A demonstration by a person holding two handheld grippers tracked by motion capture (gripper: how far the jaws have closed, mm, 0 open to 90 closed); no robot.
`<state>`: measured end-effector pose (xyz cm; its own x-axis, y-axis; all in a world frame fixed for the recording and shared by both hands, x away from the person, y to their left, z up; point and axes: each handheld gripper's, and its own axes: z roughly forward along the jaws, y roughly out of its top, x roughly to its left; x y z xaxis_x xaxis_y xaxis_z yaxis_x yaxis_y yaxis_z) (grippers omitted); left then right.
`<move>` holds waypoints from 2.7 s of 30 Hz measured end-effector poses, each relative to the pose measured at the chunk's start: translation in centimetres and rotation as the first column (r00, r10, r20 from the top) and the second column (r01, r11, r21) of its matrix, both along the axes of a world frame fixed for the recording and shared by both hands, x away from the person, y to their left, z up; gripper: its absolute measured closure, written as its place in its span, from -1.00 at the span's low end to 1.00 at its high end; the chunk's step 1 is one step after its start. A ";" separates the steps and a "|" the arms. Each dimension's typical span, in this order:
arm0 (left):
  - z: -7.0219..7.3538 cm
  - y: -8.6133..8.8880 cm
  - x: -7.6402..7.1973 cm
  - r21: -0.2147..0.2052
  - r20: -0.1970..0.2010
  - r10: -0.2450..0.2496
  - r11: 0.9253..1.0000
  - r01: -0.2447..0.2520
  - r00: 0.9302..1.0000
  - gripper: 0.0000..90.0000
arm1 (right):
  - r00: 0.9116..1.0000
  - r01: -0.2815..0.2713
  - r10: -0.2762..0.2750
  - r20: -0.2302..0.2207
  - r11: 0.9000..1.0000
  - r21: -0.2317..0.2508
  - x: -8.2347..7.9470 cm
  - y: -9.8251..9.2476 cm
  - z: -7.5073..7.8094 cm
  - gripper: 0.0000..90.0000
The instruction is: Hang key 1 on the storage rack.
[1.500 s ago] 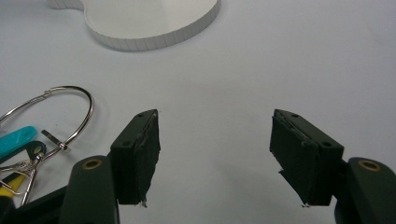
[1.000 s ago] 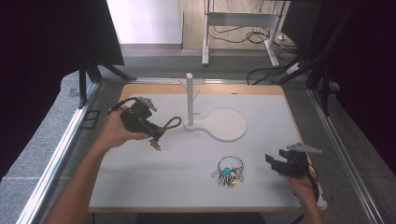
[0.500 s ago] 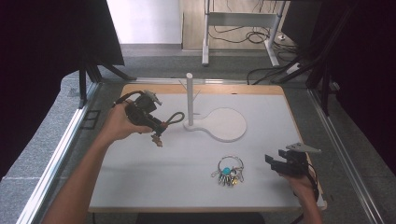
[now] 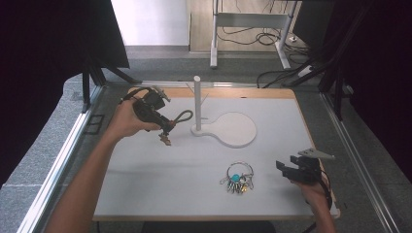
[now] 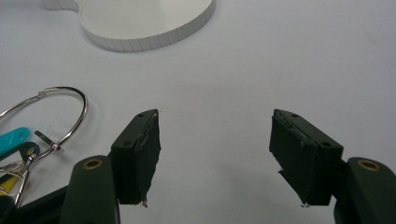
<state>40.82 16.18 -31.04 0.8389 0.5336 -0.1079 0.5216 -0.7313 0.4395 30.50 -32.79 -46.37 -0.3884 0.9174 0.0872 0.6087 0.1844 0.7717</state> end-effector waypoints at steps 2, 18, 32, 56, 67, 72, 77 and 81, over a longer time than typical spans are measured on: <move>0.0 0.0 0.2 -0.003 -0.002 0.002 1.000 -0.002 1.000 0.48 | 1.000 0.000 0.000 -0.001 1.000 0.001 0.0 -0.1 0.0 -0.25; -0.6 0.9 2.5 -0.050 -0.041 0.036 0.998 -0.038 0.999 0.49 | 1.000 0.002 -0.002 -0.011 1.000 -0.003 0.1 0.0 -0.1 -0.25; -0.7 1.2 4.0 -0.083 -0.058 0.038 0.996 -0.043 0.998 0.48 | 1.000 0.006 -0.006 -0.011 1.000 -0.004 0.0 -0.1 0.0 -0.25; 1.1 2.1 5.8 -0.108 -0.037 0.059 0.992 -0.063 0.998 0.49 | 1.000 0.017 -0.017 -0.010 1.000 -0.002 0.1 -0.4 -0.2 -0.25; 1.5 2.6 6.7 -0.123 -0.038 0.073 0.989 -0.077 0.997 0.49 | 1.000 0.025 -0.025 -0.009 1.000 0.003 0.0 -0.8 0.0 -0.25; 1.8 2.6 7.1 -0.128 -0.036 0.072 0.989 -0.076 0.997 0.49 | 1.000 0.028 -0.028 -0.007 1.000 0.000 0.0 -0.9 0.1 -0.25; 2.0 2.6 7.6 -0.126 -0.037 0.068 0.989 -0.072 0.997 0.49 | 0.999 0.031 -0.031 -0.008 1.000 0.001 0.0 -1.0 0.1 -0.25; 2.0 2.7 8.0 -0.131 -0.041 0.075 0.988 -0.080 0.996 0.49 | 0.999 0.039 -0.039 -0.005 0.999 0.004 -0.1 -1.2 0.1 -0.25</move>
